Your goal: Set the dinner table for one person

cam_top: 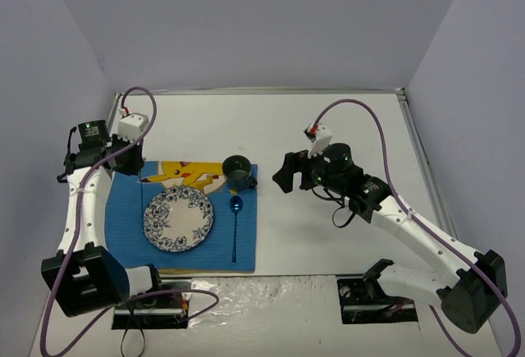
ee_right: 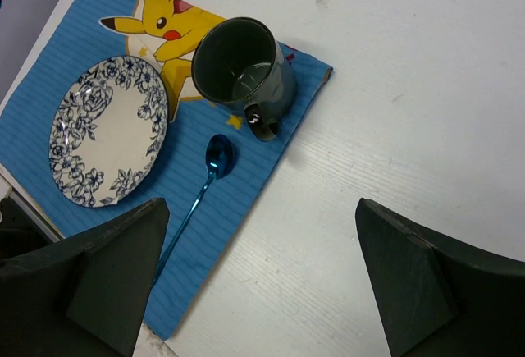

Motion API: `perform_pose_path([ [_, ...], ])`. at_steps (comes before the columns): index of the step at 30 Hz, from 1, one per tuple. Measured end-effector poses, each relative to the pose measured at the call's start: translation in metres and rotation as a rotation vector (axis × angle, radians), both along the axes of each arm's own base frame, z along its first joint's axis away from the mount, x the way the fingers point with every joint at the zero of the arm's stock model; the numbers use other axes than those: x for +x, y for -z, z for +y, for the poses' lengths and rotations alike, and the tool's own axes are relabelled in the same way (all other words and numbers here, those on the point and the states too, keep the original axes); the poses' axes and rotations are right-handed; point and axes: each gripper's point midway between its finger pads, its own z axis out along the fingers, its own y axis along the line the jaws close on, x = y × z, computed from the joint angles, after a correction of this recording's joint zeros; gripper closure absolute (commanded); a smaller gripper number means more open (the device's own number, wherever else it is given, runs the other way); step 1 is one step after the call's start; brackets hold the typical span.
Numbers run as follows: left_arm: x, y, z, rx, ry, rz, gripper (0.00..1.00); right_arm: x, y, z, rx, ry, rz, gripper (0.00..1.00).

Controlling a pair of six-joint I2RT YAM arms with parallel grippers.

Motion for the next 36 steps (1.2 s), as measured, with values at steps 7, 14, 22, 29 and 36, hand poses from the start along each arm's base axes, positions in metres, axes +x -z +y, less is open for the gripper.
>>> perform_pose_path([
  [7,0.001,0.018,0.024,0.078,0.057,0.070,1.00,-0.015,-0.003,0.006,0.005,-0.055,-0.024,0.06],
  [14,0.006,0.031,0.038,0.108,0.079,0.077,1.00,-0.022,0.006,0.008,-0.011,-0.075,-0.011,0.06],
  [22,-0.005,0.080,0.041,0.064,0.064,0.109,1.00,-0.024,0.009,0.008,-0.010,-0.084,-0.002,0.06],
  [29,0.008,0.095,0.046,0.058,0.076,0.101,1.00,-0.023,0.013,0.003,-0.013,-0.078,0.016,0.06],
  [36,0.010,0.110,0.048,0.060,0.094,0.135,1.00,-0.022,0.018,-0.001,-0.023,-0.069,0.032,0.06],
])
